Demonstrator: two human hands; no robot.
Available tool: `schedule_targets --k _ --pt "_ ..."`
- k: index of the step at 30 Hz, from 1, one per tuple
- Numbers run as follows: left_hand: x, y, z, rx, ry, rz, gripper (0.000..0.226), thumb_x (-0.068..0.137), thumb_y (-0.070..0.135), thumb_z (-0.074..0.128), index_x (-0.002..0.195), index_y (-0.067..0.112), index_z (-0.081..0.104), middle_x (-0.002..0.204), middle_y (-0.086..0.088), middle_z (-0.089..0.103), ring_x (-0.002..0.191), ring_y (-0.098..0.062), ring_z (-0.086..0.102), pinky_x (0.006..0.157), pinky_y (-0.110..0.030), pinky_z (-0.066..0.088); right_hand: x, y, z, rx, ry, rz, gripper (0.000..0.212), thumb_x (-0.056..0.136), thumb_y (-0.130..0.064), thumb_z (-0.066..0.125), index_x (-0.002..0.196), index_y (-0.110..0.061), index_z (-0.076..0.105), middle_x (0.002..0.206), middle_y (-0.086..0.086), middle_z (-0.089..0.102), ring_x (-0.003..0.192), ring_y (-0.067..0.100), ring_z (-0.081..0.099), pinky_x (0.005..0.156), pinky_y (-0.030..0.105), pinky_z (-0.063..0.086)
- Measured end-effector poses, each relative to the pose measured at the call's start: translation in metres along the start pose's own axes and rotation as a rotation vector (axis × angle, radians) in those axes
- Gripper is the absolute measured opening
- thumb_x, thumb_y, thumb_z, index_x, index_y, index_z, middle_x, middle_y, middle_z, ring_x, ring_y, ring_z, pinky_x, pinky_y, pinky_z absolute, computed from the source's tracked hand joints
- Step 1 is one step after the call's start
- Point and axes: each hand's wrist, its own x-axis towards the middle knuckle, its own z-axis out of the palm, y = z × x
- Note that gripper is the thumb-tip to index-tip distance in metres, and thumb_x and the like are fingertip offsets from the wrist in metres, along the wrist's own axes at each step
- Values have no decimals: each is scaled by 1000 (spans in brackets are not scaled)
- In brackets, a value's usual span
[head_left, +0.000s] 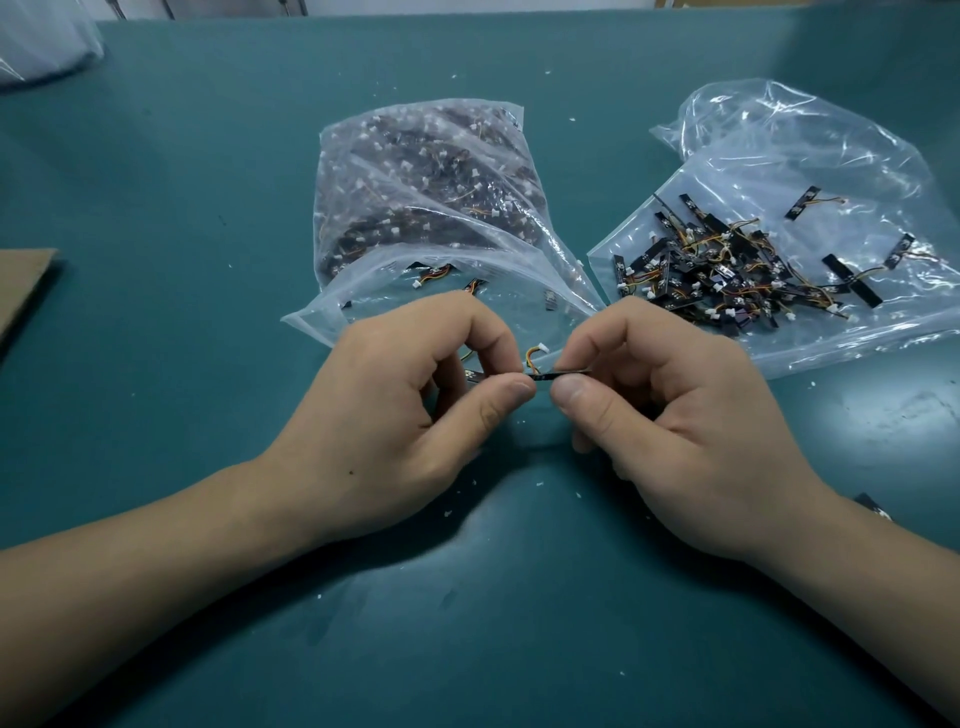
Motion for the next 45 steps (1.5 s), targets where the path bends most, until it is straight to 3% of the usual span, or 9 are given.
schedule_targets --k 13,20,25,31,37,42,45 --pt "-2 -1 0 -28 -26 -6 13 94 35 64 89 22 62 75 16 57 62 -12 55 59 -17 41 0 0 0 3 -35 -9 8 97 -25 65 93 -29 59 62 7 58 50 24 49 49 41 42" --pt "-1 -1 -1 -23 -34 -28 13 94 36 64 89 24 62 72 26 52 61 -7 52 60 -8 35 1 1 0 -2 -47 3 7 97 -26 65 94 -30 59 64 7 59 51 23 50 51 44 43" --pt "-1 0 -1 -30 -14 -14 13 94 33 65 89 21 63 72 25 52 60 -9 51 60 -11 37 1 1 0 0 -50 -5 7 97 -28 64 95 -31 59 64 7 59 51 24 50 51 44 43" --pt "-1 2 -2 -31 12 15 14 95 32 65 89 19 64 73 19 55 60 -14 51 57 -19 40 1 0 0 -20 -90 -10 11 97 -25 64 94 -33 56 65 2 61 54 23 52 53 35 43" --pt "0 0 0 -9 -52 -19 9 93 28 70 89 26 61 72 31 52 59 -6 50 60 -7 34 0 -1 -1 5 -49 -14 8 96 -29 63 94 -31 56 64 5 59 52 22 49 51 39 42" --pt "1 0 -2 -25 -41 -8 9 92 27 71 88 23 63 72 31 52 57 -8 50 59 -8 34 -1 -2 0 -10 -75 -14 5 97 -36 57 95 -34 53 66 4 60 53 22 51 52 39 43" --pt "0 1 -2 -37 -42 -5 11 92 28 72 87 22 65 71 28 53 57 -9 52 58 -11 36 0 -1 -1 -18 -78 -1 9 98 -30 62 94 -33 54 67 2 61 54 22 53 53 34 44"
